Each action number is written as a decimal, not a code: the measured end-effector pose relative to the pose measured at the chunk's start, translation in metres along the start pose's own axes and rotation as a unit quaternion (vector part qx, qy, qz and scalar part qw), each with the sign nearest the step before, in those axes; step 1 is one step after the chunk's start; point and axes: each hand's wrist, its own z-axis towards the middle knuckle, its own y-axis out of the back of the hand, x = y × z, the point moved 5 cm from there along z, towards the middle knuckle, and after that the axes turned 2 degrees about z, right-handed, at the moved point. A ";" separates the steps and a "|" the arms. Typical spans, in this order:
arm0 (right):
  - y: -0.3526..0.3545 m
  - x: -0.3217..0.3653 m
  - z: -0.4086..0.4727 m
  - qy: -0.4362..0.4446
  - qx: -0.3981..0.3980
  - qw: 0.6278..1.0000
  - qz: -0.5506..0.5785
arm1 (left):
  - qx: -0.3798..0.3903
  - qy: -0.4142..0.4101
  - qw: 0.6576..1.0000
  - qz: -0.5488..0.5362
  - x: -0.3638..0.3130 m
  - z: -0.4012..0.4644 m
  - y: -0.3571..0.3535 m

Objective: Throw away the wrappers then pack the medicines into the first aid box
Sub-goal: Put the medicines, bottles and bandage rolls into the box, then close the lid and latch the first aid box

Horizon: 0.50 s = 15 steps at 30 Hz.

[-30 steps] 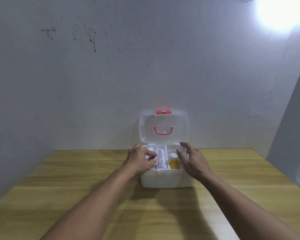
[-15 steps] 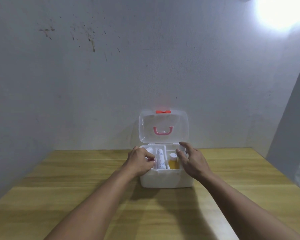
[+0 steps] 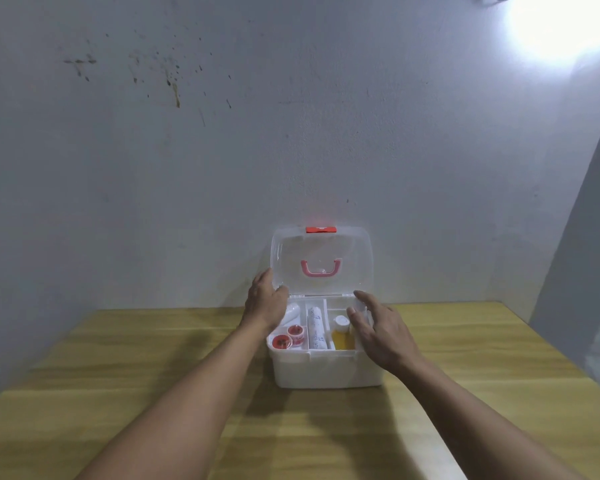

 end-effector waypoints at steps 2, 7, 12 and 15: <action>0.000 0.000 0.001 0.001 0.003 1.000 0.002 | 0.007 0.043 0.996 -0.073 -0.001 0.011 0.004; -0.001 -0.001 0.001 -0.004 0.006 1.000 0.002 | 0.040 0.092 0.972 -0.212 -0.007 0.031 0.003; -0.001 -0.002 0.002 -0.001 0.004 1.000 0.000 | 0.034 0.101 0.951 -0.289 -0.006 0.040 0.000; 0.002 -0.001 0.002 -0.001 -0.022 0.999 0.033 | 0.013 0.082 0.947 -0.309 -0.014 0.031 0.006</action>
